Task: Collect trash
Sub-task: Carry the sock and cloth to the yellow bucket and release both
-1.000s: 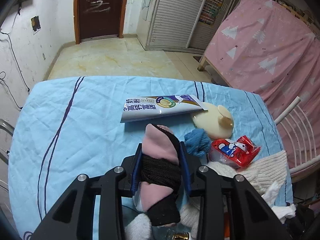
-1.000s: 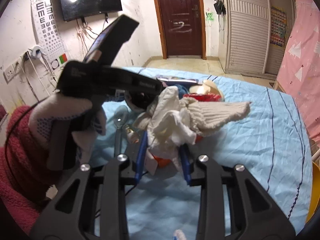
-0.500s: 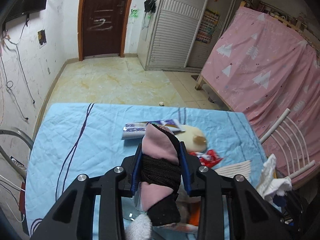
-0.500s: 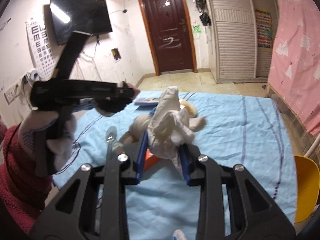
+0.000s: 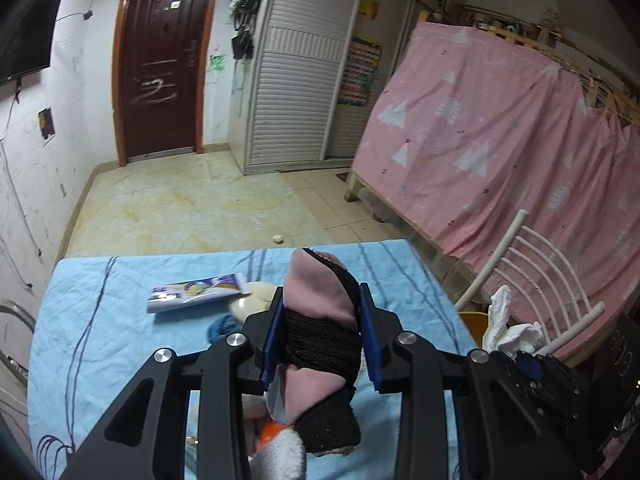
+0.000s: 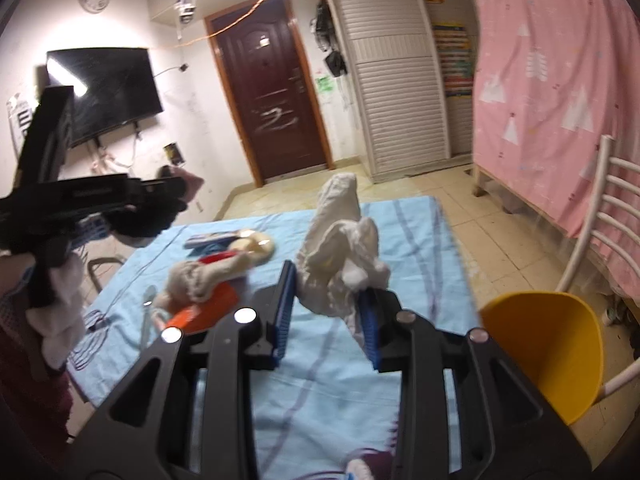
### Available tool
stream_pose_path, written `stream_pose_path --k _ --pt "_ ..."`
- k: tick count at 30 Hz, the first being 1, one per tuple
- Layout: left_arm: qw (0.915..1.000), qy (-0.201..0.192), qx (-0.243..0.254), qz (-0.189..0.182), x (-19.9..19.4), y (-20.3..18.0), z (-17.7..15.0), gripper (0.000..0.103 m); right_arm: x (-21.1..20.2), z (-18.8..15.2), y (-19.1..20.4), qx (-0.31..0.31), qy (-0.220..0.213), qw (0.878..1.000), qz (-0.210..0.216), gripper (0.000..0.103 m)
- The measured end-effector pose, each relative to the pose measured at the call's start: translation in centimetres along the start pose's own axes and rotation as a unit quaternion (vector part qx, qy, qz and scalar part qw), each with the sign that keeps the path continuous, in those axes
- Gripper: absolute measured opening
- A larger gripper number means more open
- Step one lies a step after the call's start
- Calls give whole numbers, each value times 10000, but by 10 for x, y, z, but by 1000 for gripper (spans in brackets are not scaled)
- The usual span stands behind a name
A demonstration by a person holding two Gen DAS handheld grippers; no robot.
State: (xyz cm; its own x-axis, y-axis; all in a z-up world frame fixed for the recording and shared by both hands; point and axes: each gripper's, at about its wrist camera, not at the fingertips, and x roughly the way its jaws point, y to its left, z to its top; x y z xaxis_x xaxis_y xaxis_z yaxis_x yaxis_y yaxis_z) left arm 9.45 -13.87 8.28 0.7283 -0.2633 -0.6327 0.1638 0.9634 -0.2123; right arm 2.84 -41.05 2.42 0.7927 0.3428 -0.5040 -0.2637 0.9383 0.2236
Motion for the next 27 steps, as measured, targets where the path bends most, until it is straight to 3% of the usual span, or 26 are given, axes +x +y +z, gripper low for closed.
stream_pose_path --k 15,27 --pt "9941 57 613 -888 29 -100 2 25 -10 -10 -93 325 -67 9957 -868 29" --pt "9855 469 950 -1328 88 -188 -6 25 14 -28 -168 710 95 9864 -1480 29"
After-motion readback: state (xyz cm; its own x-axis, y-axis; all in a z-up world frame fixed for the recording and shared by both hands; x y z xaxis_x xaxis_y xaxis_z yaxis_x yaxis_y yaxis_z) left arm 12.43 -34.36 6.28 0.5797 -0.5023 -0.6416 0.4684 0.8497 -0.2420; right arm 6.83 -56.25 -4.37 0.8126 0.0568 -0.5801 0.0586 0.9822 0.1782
